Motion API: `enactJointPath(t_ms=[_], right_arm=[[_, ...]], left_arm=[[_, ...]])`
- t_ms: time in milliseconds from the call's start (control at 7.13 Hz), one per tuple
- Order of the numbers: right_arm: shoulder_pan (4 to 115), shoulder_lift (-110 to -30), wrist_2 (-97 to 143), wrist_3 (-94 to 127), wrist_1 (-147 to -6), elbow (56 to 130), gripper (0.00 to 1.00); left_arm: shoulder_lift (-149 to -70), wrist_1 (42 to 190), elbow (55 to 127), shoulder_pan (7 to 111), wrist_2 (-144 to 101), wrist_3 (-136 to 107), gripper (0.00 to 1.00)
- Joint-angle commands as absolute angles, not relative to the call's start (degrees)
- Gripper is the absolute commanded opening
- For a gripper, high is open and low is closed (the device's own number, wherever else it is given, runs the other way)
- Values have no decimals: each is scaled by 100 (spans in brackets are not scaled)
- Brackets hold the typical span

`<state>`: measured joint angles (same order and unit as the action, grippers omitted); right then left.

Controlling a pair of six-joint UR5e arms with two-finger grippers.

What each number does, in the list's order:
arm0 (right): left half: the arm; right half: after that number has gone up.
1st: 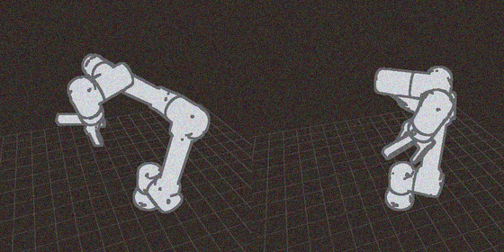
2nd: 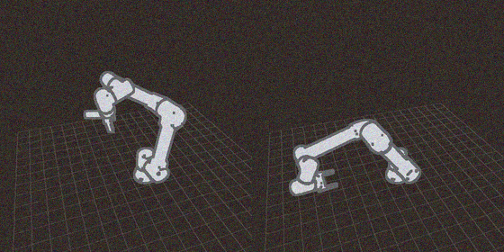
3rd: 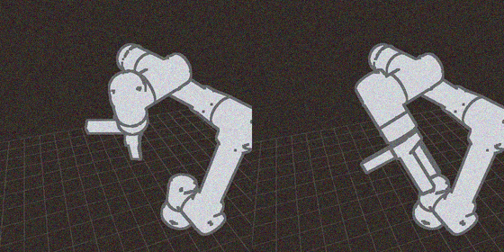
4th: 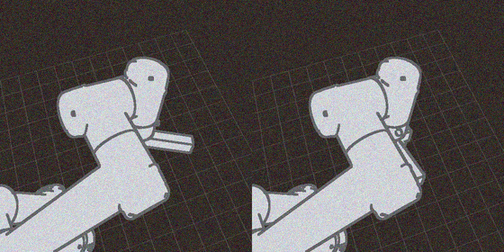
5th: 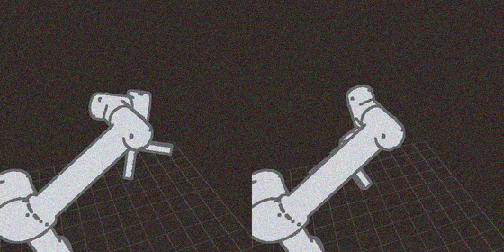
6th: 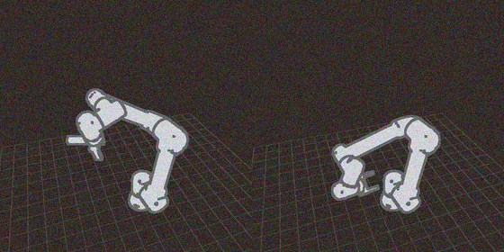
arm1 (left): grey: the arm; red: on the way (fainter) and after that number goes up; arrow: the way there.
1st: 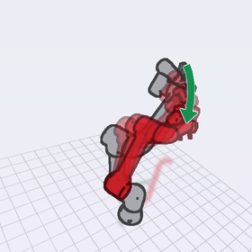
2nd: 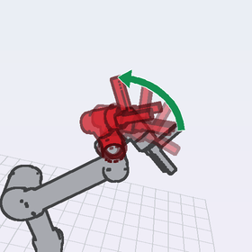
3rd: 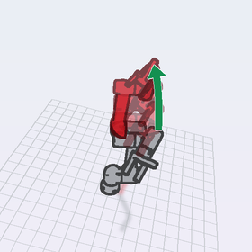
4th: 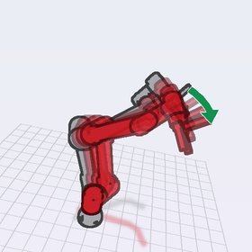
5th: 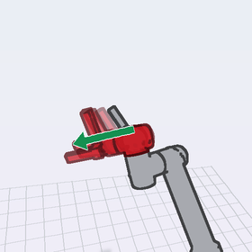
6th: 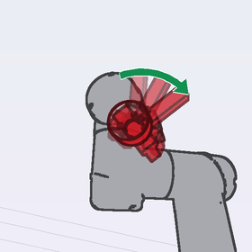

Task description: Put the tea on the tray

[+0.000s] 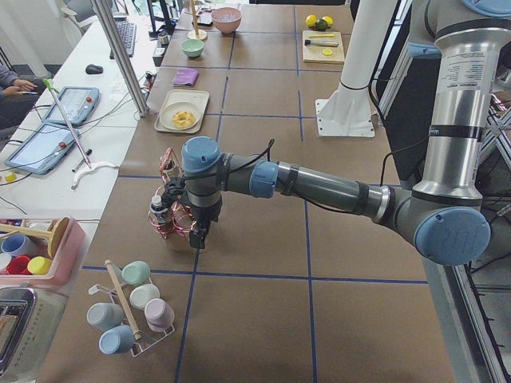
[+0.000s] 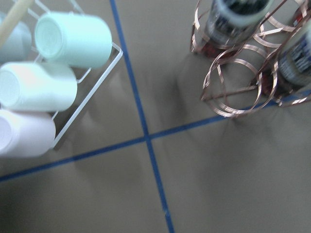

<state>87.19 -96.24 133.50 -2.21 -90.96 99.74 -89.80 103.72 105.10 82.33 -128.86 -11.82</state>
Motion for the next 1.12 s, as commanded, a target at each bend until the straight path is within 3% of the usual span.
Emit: enactJointPath(t_ms=[0, 280, 561, 982], right_arm=[[8719, -9624, 13351, -229, -9097, 9967, 100], [8719, -9624, 13351, -220, -9097, 9967, 100], [8719, -9624, 13351, -220, -9097, 9967, 100], [8719, -9624, 13351, -220, -9097, 9967, 100]], left_arm=[[-8465, 12830, 10582, 7588, -12195, -3025, 100], [-8586, 13533, 10591, 6842, -11134, -4213, 100], [-8587, 13868, 10539, 5981, -9728, -5042, 89], [-9033, 13957, 10214, 5915, -9150, -5211, 80]])
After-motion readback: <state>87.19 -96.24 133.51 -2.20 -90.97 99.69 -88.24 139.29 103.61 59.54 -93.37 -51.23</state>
